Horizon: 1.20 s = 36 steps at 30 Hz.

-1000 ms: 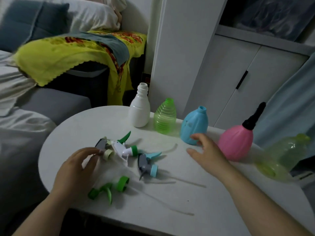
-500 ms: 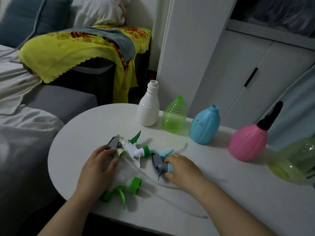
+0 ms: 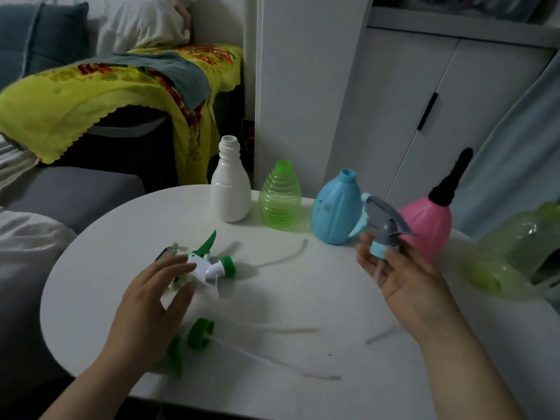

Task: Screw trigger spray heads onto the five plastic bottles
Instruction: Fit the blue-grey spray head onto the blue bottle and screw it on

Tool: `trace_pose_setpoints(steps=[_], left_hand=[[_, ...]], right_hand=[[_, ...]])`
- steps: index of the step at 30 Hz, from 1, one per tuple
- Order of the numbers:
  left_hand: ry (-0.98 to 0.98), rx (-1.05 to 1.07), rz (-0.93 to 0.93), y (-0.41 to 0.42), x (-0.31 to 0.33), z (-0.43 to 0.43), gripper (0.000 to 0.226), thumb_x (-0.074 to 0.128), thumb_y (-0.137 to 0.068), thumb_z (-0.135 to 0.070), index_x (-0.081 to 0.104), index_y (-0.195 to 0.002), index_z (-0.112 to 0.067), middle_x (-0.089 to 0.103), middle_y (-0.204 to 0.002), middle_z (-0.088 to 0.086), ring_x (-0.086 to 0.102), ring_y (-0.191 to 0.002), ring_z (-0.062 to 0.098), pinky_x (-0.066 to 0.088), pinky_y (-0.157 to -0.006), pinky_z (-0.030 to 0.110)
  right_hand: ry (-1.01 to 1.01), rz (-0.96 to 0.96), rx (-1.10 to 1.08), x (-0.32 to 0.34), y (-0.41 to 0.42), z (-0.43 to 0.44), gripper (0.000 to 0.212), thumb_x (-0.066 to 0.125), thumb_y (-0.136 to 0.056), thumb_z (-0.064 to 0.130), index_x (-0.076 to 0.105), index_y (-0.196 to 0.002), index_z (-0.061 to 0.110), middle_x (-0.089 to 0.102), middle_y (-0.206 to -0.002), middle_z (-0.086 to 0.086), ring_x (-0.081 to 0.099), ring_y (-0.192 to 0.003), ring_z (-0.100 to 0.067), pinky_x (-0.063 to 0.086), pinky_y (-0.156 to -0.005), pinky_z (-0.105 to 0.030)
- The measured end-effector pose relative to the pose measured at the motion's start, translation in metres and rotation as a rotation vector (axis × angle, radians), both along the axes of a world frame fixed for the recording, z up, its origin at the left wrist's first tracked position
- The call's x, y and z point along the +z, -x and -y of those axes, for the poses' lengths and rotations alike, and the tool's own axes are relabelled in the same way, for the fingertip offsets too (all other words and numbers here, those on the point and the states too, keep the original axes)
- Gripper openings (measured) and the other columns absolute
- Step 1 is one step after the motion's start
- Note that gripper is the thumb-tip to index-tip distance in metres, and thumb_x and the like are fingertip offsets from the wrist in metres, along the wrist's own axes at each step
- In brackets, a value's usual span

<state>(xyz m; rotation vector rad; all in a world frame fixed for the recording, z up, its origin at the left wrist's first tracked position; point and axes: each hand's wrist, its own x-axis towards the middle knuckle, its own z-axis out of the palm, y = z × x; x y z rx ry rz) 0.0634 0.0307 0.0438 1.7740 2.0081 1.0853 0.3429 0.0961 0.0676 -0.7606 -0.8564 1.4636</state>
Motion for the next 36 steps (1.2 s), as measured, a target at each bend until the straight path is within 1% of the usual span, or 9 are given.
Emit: trace_pose_setpoints(steps=[2,6,14,18,22,25,27,30,36], left_hand=[[-0.029,-0.063,0.054,-0.018,0.007,-0.007,0.028,0.058,-0.079,-0.009,0.059,-0.105,-0.020,0.051,-0.115,-0.009,0.048,-0.104,0.016,0.040,-0.091,0.035],[-0.113,-0.147,0.091,-0.062,0.022,-0.036,0.028,0.060,-0.078,-0.011,0.060,-0.104,-0.021,0.055,-0.101,-0.008,0.047,-0.080,0.008,0.033,-0.069,0.017],[-0.181,-0.291,0.240,-0.173,0.040,-0.120,0.067,0.064,-0.078,-0.014,0.028,-0.134,-0.008,0.036,-0.135,0.002,0.031,-0.127,0.014,0.019,-0.096,0.010],[-0.168,-0.213,0.261,-0.189,0.043,-0.152,0.078,0.066,-0.076,-0.017,0.018,-0.137,-0.007,0.026,-0.147,0.012,0.022,-0.136,0.022,0.016,-0.111,0.027],[-0.209,-0.174,0.290,-0.190,0.039,-0.173,0.069,0.064,-0.078,-0.019,0.026,-0.135,-0.010,0.038,-0.142,0.011,0.034,-0.130,0.022,0.026,-0.109,0.031],[-0.105,-0.115,0.426,-0.192,0.037,-0.189,0.063,0.065,-0.077,-0.021,0.033,-0.131,-0.012,0.047,-0.135,0.010,0.044,-0.122,0.023,0.035,-0.099,0.027],[-0.064,-0.099,0.490,-0.191,0.036,-0.196,0.050,0.065,-0.077,-0.019,0.047,-0.123,-0.011,0.056,-0.124,0.009,0.051,-0.112,0.022,0.038,-0.086,0.021],[-0.055,-0.159,0.519,-0.183,0.034,-0.198,0.031,0.065,-0.075,-0.016,0.061,-0.106,-0.014,0.061,-0.099,0.005,0.055,-0.089,0.016,0.041,-0.075,0.026],[-0.053,-0.305,0.638,-0.170,0.030,-0.188,0.019,0.067,-0.074,-0.010,0.060,-0.085,-0.024,0.060,-0.075,-0.011,0.055,-0.070,0.001,0.045,-0.063,0.012]], right_hand=[[-0.006,-0.123,-0.043,-0.001,-0.015,-0.001,0.032,0.042,-0.078,0.006,0.072,-0.075,0.015,0.074,-0.077,0.001,0.069,-0.076,-0.009,0.056,-0.069,-0.022],[-0.012,-0.214,-0.162,-0.001,-0.042,-0.002,0.025,0.046,-0.068,0.013,0.071,-0.071,0.014,0.074,-0.075,0.004,0.069,-0.075,-0.007,0.056,-0.069,-0.020],[-0.077,-0.149,-0.261,-0.006,-0.065,-0.004,0.021,0.048,-0.068,0.015,0.055,-0.088,0.016,0.072,-0.079,0.008,0.068,-0.077,-0.008,0.056,-0.074,-0.023],[-0.084,-0.138,-0.272,-0.005,-0.067,-0.003,0.022,0.049,-0.066,0.013,0.056,-0.088,0.015,0.071,-0.079,0.007,0.068,-0.075,-0.011,0.056,-0.073,-0.024],[-0.081,-0.146,-0.278,-0.005,-0.067,-0.004,0.022,0.050,-0.066,0.013,0.055,-0.086,0.017,0.064,-0.090,-0.002,0.068,-0.071,-0.011,0.056,-0.072,-0.025],[-0.102,-0.166,-0.275,-0.004,-0.068,-0.004,0.023,0.050,-0.065,0.013,0.054,-0.087,0.018,0.069,-0.081,0.004,0.068,-0.071,-0.011,0.056,-0.070,-0.025],[-0.122,-0.172,-0.274,-0.004,-0.068,-0.005,0.024,0.051,-0.065,0.013,0.056,-0.087,0.019,0.070,-0.082,0.005,0.068,-0.074,-0.011,0.055,-0.072,-0.024],[-0.141,-0.169,-0.279,-0.002,-0.069,-0.004,0.013,0.057,-0.059,0.015,0.063,-0.070,0.020,0.066,-0.076,0.002,0.062,-0.076,-0.012,0.054,-0.073,-0.024],[-0.203,-0.179,-0.270,0.004,-0.071,0.000,0.012,0.056,-0.063,0.016,0.067,-0.063,0.022,0.068,-0.063,0.009,0.063,-0.063,-0.005,0.055,-0.064,-0.021]])
